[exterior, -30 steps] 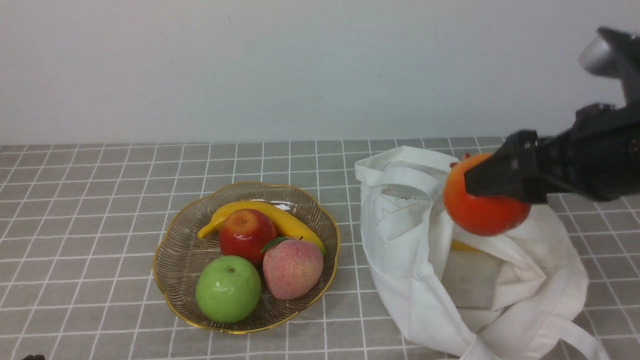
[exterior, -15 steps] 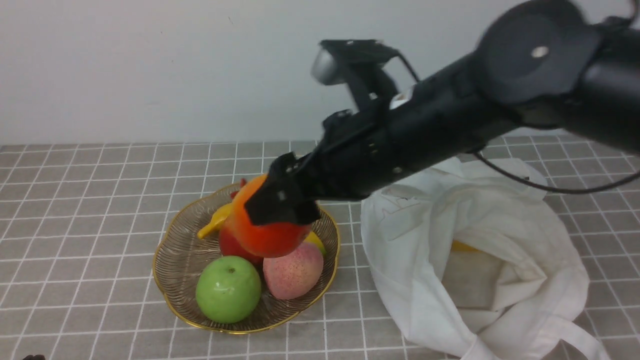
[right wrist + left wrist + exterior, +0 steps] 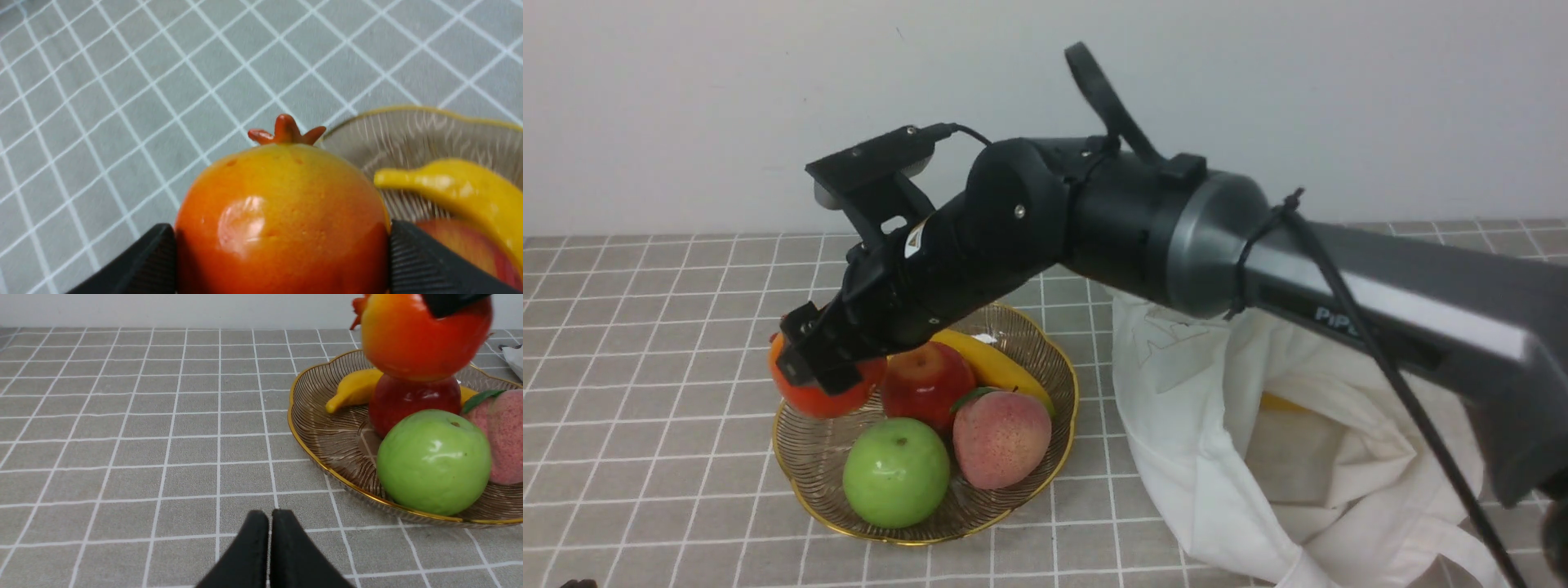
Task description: Take the fruit out of the bag on the grey coffee tablecloth and place them on the plate.
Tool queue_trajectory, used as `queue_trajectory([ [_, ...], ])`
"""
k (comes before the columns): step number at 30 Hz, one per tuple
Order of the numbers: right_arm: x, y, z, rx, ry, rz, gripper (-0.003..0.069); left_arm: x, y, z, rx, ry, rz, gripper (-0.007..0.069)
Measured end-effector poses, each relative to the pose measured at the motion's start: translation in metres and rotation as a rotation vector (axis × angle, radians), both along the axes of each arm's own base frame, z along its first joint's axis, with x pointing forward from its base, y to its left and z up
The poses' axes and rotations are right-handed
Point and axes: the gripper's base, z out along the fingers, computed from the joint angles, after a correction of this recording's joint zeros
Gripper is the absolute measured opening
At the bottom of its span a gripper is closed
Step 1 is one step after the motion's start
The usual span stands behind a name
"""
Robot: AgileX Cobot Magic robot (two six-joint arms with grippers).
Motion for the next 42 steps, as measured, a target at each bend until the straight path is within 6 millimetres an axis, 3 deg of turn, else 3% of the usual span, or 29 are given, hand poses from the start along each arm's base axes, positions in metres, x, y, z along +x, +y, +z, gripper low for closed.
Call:
queue_trajectory([
  [9,0.014,0.011,-0.036,-0.008,-0.003,-0.030,0.0603,0.000,0.000,0.000,0.000,0.000,0.000,-0.0008],
  [15,0.013,0.011,-0.035,-0.016,0.006,-0.020,0.0655,0.000,0.000,0.000,0.000,0.000,0.000,-0.0008],
  [21,0.012,0.012,-0.017,-0.026,0.039,0.004,0.0662,0.000,0.000,0.000,0.000,0.000,0.000,-0.0008],
  [27,0.010,0.005,0.020,-0.123,0.031,0.027,0.0631,0.000,0.000,0.000,0.000,0.000,0.000,-0.0008],
  [29,0.008,-0.008,0.046,-0.205,0.010,-0.012,0.0558,0.000,0.000,0.000,0.000,0.000,0.000,-0.0008],
  [31,0.005,-0.028,0.085,-0.274,-0.074,-0.079,0.0434,0.000,0.000,0.000,0.000,0.000,0.000,-0.0008],
  [32,0.003,-0.041,0.113,-0.284,-0.160,-0.136,0.0342,0.000,0.000,0.000,0.000,0.000,0.000,-0.0008],
  [34,-0.001,-0.055,0.139,-0.282,-0.232,-0.188,0.0244,0.000,0.000,0.000,0.000,0.000,0.000,-0.0008],
  [37,-0.029,-0.105,0.220,-0.210,-0.413,-0.342,0.0042,0.000,0.000,0.000,0.000,0.000,0.000,-0.0008],
  [38,-0.033,-0.111,0.228,-0.198,-0.427,-0.354,0.0031,0.000,0.000,0.000,0.000,0.000,0.000,-0.0008],
  [39,-0.058,-0.139,0.266,-0.115,-0.476,-0.400,0.0000,0.000,0.000,0.000,0.000,0.000,0.000,-0.0008],
  [41,-0.072,-0.153,0.282,-0.073,-0.493,-0.415,-0.0006,0.000,0.000,0.000,0.000,0.000,0.000,-0.0008],
  [42,-0.089,-0.171,0.301,-0.016,-0.516,-0.426,-0.0012,0.000,0.000,0.000,0.000,0.000,0.000,-0.0008],
])
